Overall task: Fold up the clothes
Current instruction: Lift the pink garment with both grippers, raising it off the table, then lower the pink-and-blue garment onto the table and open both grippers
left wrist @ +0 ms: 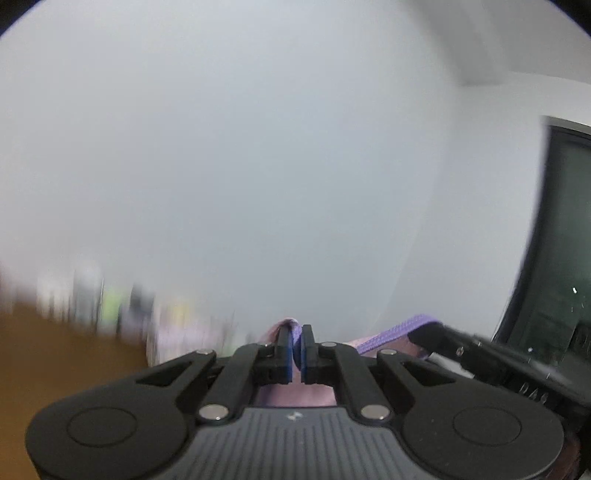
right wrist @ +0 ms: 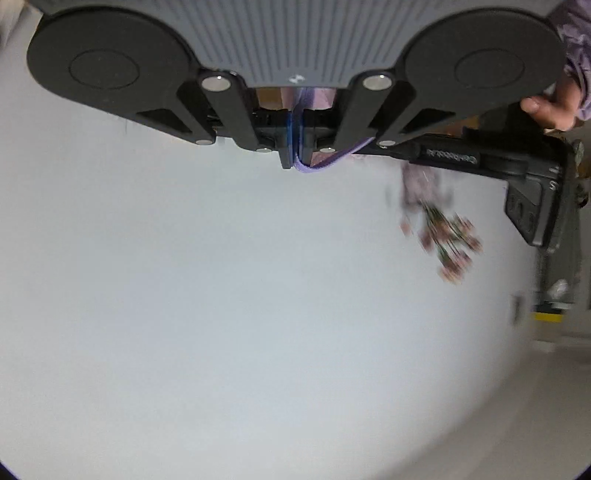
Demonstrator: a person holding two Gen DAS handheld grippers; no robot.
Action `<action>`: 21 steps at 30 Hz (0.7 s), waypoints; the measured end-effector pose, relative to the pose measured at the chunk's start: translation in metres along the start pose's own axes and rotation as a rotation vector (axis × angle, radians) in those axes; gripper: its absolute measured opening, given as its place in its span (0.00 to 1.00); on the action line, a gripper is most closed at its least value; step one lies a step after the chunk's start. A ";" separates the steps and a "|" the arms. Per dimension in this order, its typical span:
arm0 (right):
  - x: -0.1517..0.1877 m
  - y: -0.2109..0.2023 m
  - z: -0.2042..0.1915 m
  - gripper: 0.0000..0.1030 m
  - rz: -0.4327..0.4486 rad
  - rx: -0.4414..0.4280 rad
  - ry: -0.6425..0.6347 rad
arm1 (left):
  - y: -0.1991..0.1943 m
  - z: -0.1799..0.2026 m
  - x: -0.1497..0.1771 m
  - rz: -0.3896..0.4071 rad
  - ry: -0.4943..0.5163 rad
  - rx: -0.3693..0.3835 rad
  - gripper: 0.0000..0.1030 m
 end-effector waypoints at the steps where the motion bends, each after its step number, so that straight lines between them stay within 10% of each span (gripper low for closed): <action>1: -0.020 -0.005 -0.005 0.02 0.025 -0.001 -0.039 | -0.006 0.009 -0.018 0.042 0.043 -0.008 0.02; 6: -0.082 0.003 -0.006 0.02 0.047 0.002 -0.090 | 0.007 0.007 -0.061 0.086 0.089 -0.051 0.02; 12: -0.043 0.090 0.022 0.02 -0.080 0.036 -0.024 | 0.063 -0.044 -0.066 0.028 0.069 -0.149 0.02; 14: -0.021 0.141 0.040 0.03 -0.140 0.091 -0.002 | 0.106 -0.082 -0.051 -0.086 0.087 -0.253 0.07; 16: 0.015 0.198 0.061 0.23 -0.265 0.148 0.016 | 0.150 -0.130 -0.020 -0.258 0.086 -0.359 0.35; 17: 0.049 0.228 0.076 0.45 -0.411 0.186 0.032 | 0.160 -0.157 0.007 -0.362 0.052 -0.404 0.36; 19: 0.107 0.245 0.094 0.35 -0.601 0.268 0.083 | 0.162 -0.196 0.058 -0.504 -0.029 -0.450 0.26; 21: 0.136 0.222 0.073 0.56 -0.619 0.198 0.094 | 0.143 -0.219 0.097 -0.553 -0.116 -0.408 0.27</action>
Point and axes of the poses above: each gripper's, at about its wrist camera, not at the fingertips, and y roughly the way its jaws point, z to its right, x to its underside, the point moved 9 cm from there along y, roughly the way its jaws point, and after that the axes turned 2 degrees about -x, right-handed, at the moved point
